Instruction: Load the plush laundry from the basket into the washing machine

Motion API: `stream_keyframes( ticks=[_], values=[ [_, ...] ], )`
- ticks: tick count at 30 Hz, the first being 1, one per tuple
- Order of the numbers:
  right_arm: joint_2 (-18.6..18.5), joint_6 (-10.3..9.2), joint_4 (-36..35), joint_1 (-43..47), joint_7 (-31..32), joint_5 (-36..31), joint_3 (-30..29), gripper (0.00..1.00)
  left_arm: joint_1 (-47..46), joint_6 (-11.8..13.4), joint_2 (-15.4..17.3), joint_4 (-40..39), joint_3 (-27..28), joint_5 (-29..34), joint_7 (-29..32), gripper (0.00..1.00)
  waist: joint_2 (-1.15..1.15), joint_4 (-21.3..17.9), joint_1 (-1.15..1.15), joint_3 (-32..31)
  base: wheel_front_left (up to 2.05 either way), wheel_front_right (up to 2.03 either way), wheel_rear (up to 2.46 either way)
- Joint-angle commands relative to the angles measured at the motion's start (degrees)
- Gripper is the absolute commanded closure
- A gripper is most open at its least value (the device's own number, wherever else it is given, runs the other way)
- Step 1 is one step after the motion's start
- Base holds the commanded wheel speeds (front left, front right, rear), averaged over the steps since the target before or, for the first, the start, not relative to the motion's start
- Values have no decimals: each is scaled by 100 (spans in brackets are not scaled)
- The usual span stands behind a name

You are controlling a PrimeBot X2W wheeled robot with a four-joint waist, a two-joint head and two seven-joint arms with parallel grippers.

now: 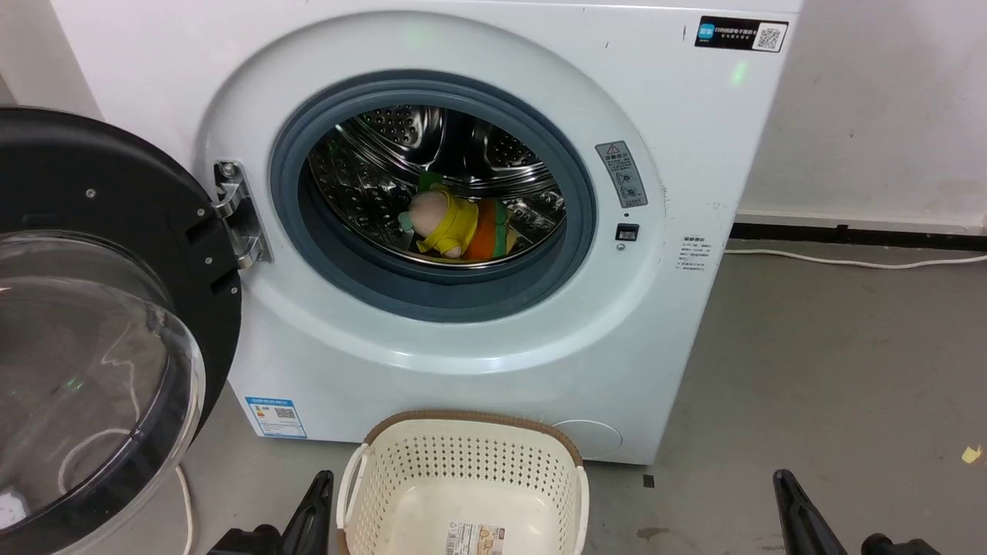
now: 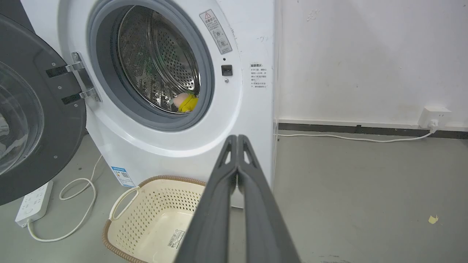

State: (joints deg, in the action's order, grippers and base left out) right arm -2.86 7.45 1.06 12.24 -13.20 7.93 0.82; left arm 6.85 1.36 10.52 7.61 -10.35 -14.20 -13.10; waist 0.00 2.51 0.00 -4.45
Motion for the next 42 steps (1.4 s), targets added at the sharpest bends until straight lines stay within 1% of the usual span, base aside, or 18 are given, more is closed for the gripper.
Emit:
stream_keyframes(
  ticks=[1,42],
  values=[
    [0,0,-13,-136,38,-46,-4,100,-70,-15,-30,-43,38,49,33,100,0,-3,0,5,0,0,0],
    [-1,2,-47,-535,508,-320,-32,100,-296,-60,-299,-306,404,552,501,100,0,-94,0,166,0,0,0]
  ],
)
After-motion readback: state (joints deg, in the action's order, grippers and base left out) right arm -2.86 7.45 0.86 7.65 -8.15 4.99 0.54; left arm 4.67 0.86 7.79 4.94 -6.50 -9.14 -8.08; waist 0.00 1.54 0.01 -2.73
